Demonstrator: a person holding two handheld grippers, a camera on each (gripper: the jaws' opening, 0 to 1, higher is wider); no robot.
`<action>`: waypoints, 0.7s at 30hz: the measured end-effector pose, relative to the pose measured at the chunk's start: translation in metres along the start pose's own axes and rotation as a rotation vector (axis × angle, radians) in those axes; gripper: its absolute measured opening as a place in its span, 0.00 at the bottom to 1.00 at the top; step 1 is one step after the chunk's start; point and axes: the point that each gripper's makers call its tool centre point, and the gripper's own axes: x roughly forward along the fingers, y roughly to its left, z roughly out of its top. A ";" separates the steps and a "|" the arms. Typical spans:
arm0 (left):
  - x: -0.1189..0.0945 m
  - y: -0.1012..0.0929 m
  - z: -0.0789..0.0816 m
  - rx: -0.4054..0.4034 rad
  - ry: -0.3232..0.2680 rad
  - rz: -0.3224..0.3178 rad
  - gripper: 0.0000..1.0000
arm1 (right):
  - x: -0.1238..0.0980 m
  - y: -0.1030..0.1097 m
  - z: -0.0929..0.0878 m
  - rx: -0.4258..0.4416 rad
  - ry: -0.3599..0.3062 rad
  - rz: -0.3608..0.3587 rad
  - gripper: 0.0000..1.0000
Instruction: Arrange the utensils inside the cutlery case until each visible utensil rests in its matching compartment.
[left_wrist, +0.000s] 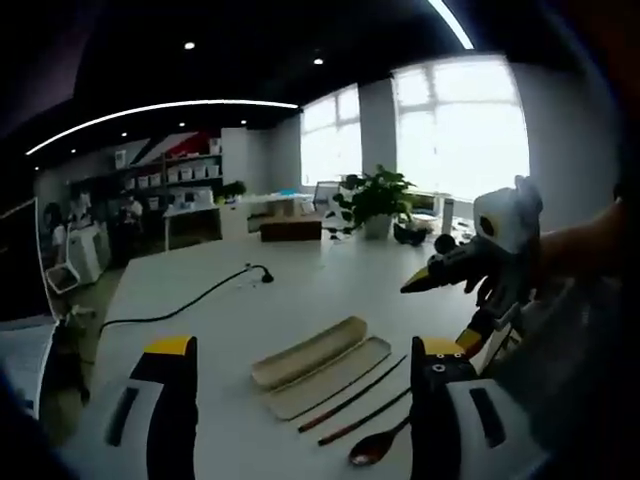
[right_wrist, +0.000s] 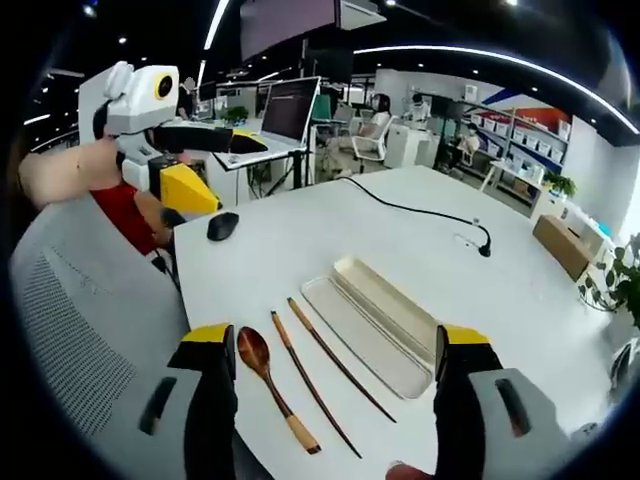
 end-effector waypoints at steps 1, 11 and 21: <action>0.000 -0.001 0.000 0.010 -0.001 -0.005 0.88 | 0.000 -0.001 0.000 -0.008 0.002 -0.004 0.78; 0.001 -0.007 -0.002 0.051 0.000 -0.030 0.82 | 0.000 -0.004 -0.003 -0.020 0.012 -0.019 0.77; 0.000 -0.005 -0.002 0.087 0.003 -0.014 0.81 | -0.002 -0.008 -0.001 -0.041 0.012 -0.040 0.76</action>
